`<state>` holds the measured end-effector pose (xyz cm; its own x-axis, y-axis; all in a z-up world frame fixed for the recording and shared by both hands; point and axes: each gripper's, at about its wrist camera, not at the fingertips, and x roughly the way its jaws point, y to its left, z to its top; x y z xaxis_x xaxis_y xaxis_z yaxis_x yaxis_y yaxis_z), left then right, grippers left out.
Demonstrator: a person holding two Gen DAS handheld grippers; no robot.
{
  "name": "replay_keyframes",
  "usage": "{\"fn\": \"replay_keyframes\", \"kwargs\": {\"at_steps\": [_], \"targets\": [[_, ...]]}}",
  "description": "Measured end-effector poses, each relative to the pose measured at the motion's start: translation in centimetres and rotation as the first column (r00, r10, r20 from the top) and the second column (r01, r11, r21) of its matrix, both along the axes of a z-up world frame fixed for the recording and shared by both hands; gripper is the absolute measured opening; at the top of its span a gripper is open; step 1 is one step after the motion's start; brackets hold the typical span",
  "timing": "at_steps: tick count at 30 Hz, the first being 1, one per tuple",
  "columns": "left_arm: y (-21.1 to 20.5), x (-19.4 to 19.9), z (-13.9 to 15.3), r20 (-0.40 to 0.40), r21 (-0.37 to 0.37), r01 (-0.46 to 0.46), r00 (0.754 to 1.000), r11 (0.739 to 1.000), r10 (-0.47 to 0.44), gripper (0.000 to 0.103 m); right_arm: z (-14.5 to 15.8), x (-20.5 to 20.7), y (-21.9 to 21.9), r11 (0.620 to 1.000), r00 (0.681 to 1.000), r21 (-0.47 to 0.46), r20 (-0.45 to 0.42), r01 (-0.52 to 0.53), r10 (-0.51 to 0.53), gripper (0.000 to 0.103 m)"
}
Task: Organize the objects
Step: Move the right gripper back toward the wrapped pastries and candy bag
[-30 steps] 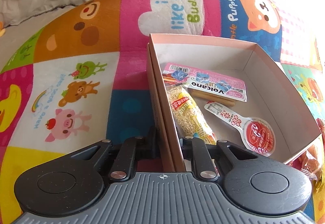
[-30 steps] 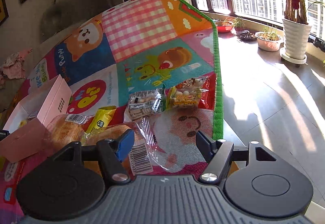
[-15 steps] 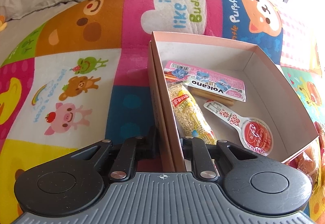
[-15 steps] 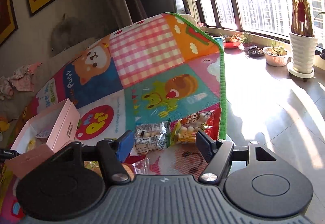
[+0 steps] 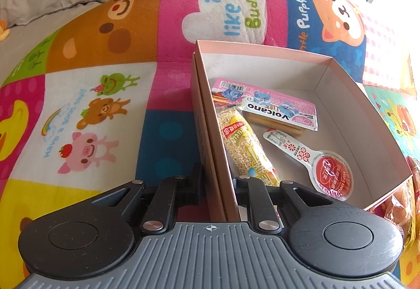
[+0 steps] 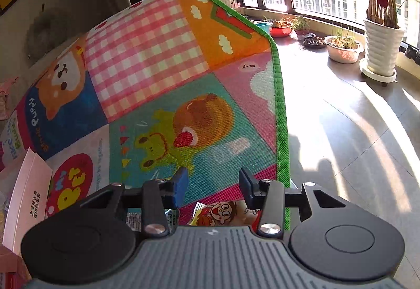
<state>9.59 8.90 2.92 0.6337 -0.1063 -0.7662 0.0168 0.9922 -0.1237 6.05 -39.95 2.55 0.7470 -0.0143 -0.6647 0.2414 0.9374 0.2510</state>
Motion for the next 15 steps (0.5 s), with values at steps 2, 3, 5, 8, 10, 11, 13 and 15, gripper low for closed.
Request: {"fn": "replay_keyframes", "kwargs": {"at_steps": [2, 3, 5, 8, 10, 11, 13, 15], "targets": [[0.1, 0.0, 0.0, 0.001, -0.004, 0.001, 1.000, 1.000, -0.001, 0.017, -0.1, -2.3, 0.1, 0.999, 0.999, 0.014, -0.021, -0.031, 0.031, 0.042], [0.1, 0.0, 0.0, 0.002, -0.005, 0.003, 1.000, 1.000, -0.003, 0.018, -0.2, -3.5, 0.2, 0.998, 0.998, 0.031, -0.026, -0.051, 0.052, 0.042], [0.1, -0.1, 0.0, 0.003, -0.008, 0.003, 1.000, 1.000, -0.003, 0.018, -0.1, -6.5, 0.7, 0.993, 0.994, 0.068, -0.038, -0.099, 0.102, 0.042], [0.2, -0.1, -0.1, 0.004, -0.008, 0.003, 1.000, 1.000, -0.003, 0.018, 0.0, -10.6, 1.9, 0.979, 0.984, 0.110, -0.036, -0.170, 0.175, 0.042], [0.2, -0.1, -0.1, 0.004, -0.012, 0.000, 1.000, 1.000, 0.000, 0.018, 0.2, -12.7, 2.6, 0.972, 0.981, 0.134, -0.014, -0.191, 0.194, 0.043], [0.2, -0.1, -0.1, 0.005, -0.014, -0.001, 1.000, 1.000, 0.001, 0.018, 0.5, -13.7, 2.9, 0.972, 0.981, 0.134, 0.002, -0.192, 0.193, 0.044], [0.2, -0.1, -0.1, 0.005, -0.019, -0.002, 1.000, 1.000, 0.002, 0.018, 0.6, -14.9, 3.7, 0.971, 0.980, 0.135, 0.022, -0.198, 0.197, 0.055], [0.2, -0.2, -0.1, 0.004, -0.022, -0.002, 1.000, 1.000, 0.002, 0.018, 0.3, -15.3, 4.7, 0.959, 0.975, 0.181, 0.018, -0.219, 0.220, 0.062]]}}
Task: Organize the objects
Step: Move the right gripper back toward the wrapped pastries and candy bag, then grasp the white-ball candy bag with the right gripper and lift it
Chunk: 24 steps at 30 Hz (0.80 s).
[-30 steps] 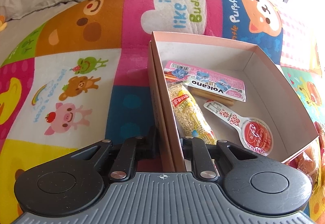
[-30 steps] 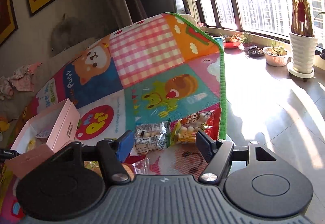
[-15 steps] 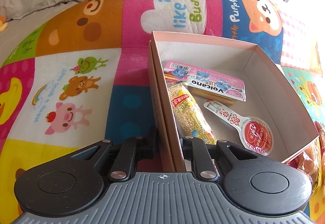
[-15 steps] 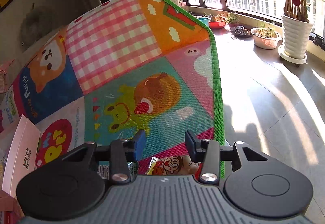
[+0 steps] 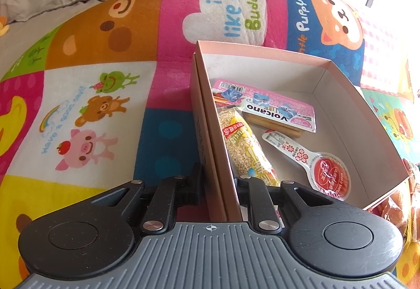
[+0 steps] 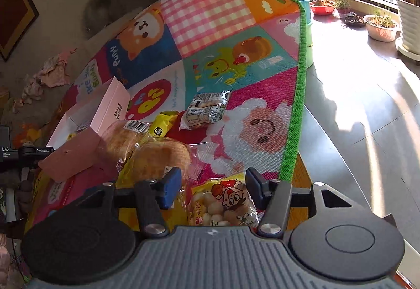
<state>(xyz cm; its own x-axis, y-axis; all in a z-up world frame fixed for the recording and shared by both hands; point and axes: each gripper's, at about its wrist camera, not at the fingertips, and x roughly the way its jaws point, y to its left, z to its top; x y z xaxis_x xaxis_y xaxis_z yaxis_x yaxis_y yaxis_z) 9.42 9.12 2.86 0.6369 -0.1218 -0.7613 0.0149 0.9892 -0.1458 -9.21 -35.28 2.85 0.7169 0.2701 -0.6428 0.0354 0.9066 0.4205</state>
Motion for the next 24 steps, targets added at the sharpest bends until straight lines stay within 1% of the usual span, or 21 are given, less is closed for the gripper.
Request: {"fn": "replay_keyframes", "kwargs": {"at_steps": [2, 3, 4, 5, 6, 7, 9, 12, 13, 14, 16, 17, 18, 21, 24], "targets": [[-0.1, 0.0, 0.0, -0.002, -0.001, 0.001, 1.000, 1.000, -0.001, 0.019, -0.5, 0.0, 1.4, 0.999, 0.999, 0.028, -0.015, -0.042, 0.042, 0.062], [-0.1, -0.1, 0.0, -0.003, 0.001, 0.002, 1.000, 1.000, -0.002, 0.019, -0.6, -0.1, 2.2, 0.999, 0.999, 0.009, -0.011, -0.053, 0.053, 0.065], [-0.2, -0.1, 0.1, -0.004, 0.002, 0.003, 1.000, 1.000, -0.003, 0.019, -0.6, -0.2, 3.1, 0.997, 0.998, -0.037, -0.002, -0.062, 0.061, 0.070], [-0.2, -0.1, 0.1, -0.006, 0.004, 0.006, 1.000, 1.000, -0.006, 0.019, -0.6, -0.5, 4.1, 0.992, 0.997, -0.106, 0.010, -0.069, 0.071, 0.072], [-0.3, -0.1, 0.1, -0.006, 0.004, 0.009, 1.000, 1.000, -0.009, 0.019, -0.7, -0.8, 5.0, 0.983, 0.997, -0.166, 0.018, -0.075, 0.079, 0.077], [-0.2, -0.2, 0.1, -0.006, 0.003, 0.012, 1.000, 1.000, -0.012, 0.020, -0.7, -1.0, 5.7, 0.971, 0.996, -0.224, 0.024, -0.082, 0.089, 0.078], [-0.2, -0.2, 0.1, -0.006, 0.001, 0.011, 1.000, 1.000, -0.011, 0.020, -0.9, -1.5, 6.3, 0.955, 0.993, -0.278, 0.020, -0.107, 0.117, 0.078], [-0.2, -0.2, 0.0, -0.004, -0.002, 0.008, 1.000, 1.000, -0.008, 0.020, -1.0, -1.9, 6.3, 0.949, 0.993, -0.295, 0.011, -0.112, 0.120, 0.079], [-0.2, -0.2, 0.0, -0.004, -0.002, 0.007, 1.000, 1.000, -0.007, 0.020, -1.0, -2.0, 6.1, 0.949, 0.994, -0.300, 0.010, -0.102, 0.110, 0.082], [-0.2, -0.2, 0.0, -0.004, -0.003, 0.008, 1.000, 1.000, -0.008, 0.020, -1.0, -1.9, 6.0, 0.950, 0.995, -0.299, 0.010, -0.089, 0.096, 0.085], [-0.2, -0.2, 0.0, -0.004, -0.003, 0.008, 1.000, 1.000, -0.008, 0.020, -1.3, -1.8, 5.7, 0.957, 0.997, -0.281, 0.003, -0.068, 0.072, 0.096], [-0.2, -0.2, 0.0, -0.004, -0.004, 0.008, 1.000, 1.000, -0.008, 0.020, -1.4, -1.7, 5.8, 0.959, 0.998, -0.276, 0.008, -0.061, 0.066, 0.098], [-0.2, -0.2, 0.0, -0.004, -0.004, 0.009, 1.000, 1.000, -0.009, 0.020, -1.4, -1.7, 6.0, 0.959, 0.998, -0.278, 0.004, -0.057, 0.060, 0.102], [-0.2, -0.2, 0.0, -0.004, -0.005, 0.009, 1.000, 1.000, -0.009, 0.020, -1.7, -1.7, 7.0, 0.954, 0.999, -0.299, 0.009, -0.029, 0.033, 0.103], [-0.2, -0.2, 0.0, -0.004, -0.005, 0.008, 1.000, 1.000, -0.008, 0.020, -2.0, -1.9, 7.3, 0.953, 0.999, -0.301, 0.041, 0.017, -0.005, 0.103]]}}
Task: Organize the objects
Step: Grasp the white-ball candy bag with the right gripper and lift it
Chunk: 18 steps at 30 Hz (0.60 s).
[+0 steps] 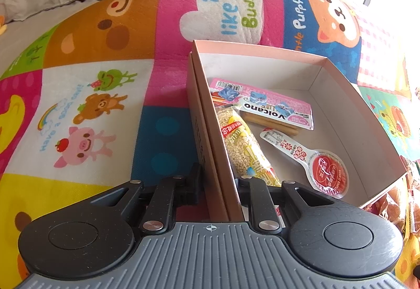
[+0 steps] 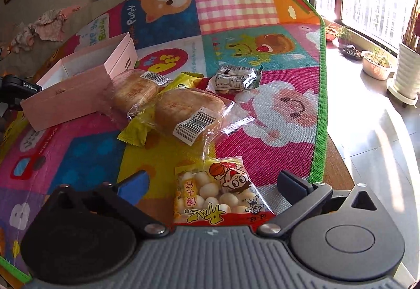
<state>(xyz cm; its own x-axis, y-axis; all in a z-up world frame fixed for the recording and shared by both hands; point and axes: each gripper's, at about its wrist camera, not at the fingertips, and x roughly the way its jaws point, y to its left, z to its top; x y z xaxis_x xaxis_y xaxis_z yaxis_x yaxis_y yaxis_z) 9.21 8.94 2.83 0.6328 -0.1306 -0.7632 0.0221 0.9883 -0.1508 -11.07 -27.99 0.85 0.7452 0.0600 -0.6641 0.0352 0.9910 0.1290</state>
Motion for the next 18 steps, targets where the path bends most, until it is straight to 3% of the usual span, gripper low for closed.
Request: {"fn": "replay_keyframes", "kwargs": {"at_steps": [7, 18], "targets": [[0.0, 0.0, -0.1, -0.002, 0.000, 0.001, 1.000, 1.000, -0.001, 0.020, -0.5, 0.3, 1.5, 0.995, 1.000, -0.104, -0.005, 0.005, -0.005, 0.103], [0.0, 0.0, -0.1, -0.002, 0.001, 0.001, 1.000, 1.000, -0.001, 0.020, -0.3, -0.5, 1.4, 0.992, 0.997, -0.104, -0.014, -0.074, 0.073, 0.103]]}}
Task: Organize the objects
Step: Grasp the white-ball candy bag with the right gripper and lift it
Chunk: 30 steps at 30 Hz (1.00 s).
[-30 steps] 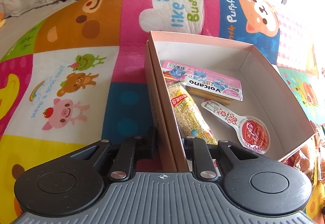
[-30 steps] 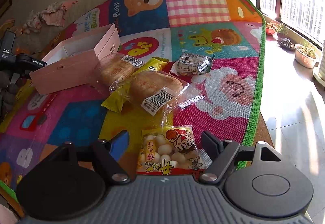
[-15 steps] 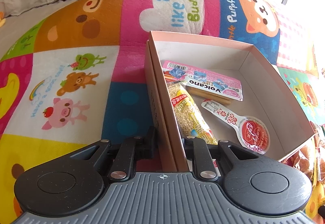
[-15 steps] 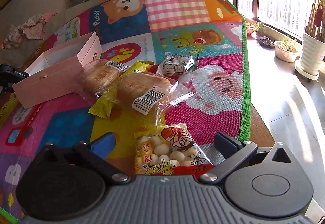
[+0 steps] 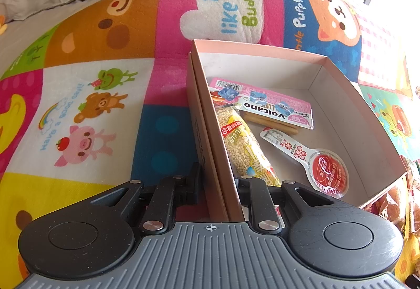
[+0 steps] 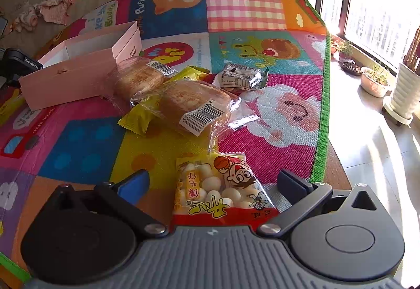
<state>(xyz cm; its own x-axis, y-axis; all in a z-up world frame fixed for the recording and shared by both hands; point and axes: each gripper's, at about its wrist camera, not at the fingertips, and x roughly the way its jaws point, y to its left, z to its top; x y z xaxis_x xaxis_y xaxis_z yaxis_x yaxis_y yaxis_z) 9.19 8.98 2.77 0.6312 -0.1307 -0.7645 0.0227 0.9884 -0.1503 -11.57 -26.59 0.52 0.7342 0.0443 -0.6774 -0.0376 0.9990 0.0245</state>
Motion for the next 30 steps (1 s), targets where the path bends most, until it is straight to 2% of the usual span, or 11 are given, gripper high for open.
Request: {"fn": "replay_keyframes", "kwargs": {"at_steps": [4, 7, 10, 21, 23, 24, 30], "targets": [[0.0, 0.0, 0.0, 0.000, 0.000, -0.001, 1.000, 1.000, 0.001, 0.020, 0.2, -0.6, 0.8, 0.999, 0.999, 0.011, 0.001, -0.043, 0.043, 0.101], [0.0, 0.0, 0.0, 0.000, 0.000, 0.000, 1.000, 1.000, 0.000, 0.020, 0.6, -0.7, 1.3, 0.997, 0.997, 0.035, -0.001, -0.075, 0.075, 0.089], [0.0, 0.0, 0.0, -0.001, -0.001, 0.000, 1.000, 1.000, 0.000, 0.020, 0.9, -0.7, 1.6, 0.993, 0.995, 0.063, -0.004, -0.103, 0.104, 0.083], [-0.1, 0.0, 0.0, -0.002, 0.002, 0.000, 1.000, 1.000, 0.000, 0.020, 0.7, -0.3, 1.3, 0.996, 0.996, -0.004, -0.005, -0.087, 0.086, 0.077], [-0.1, 0.0, 0.0, -0.001, 0.002, -0.001, 1.000, 1.000, 0.001, 0.020, 0.8, -0.5, 1.4, 0.996, 0.996, -0.011, -0.008, -0.089, 0.089, 0.071], [-0.1, -0.1, 0.0, -0.002, 0.001, -0.001, 1.000, 1.000, 0.001, 0.020, 0.9, -0.6, 1.5, 0.996, 0.996, -0.010, -0.010, -0.094, 0.094, 0.064], [-0.1, -0.1, 0.0, 0.000, 0.000, -0.002, 1.000, 1.000, 0.002, 0.020, 1.4, -1.0, 2.4, 0.991, 0.991, 0.034, -0.040, -0.127, 0.129, 0.061]]}}
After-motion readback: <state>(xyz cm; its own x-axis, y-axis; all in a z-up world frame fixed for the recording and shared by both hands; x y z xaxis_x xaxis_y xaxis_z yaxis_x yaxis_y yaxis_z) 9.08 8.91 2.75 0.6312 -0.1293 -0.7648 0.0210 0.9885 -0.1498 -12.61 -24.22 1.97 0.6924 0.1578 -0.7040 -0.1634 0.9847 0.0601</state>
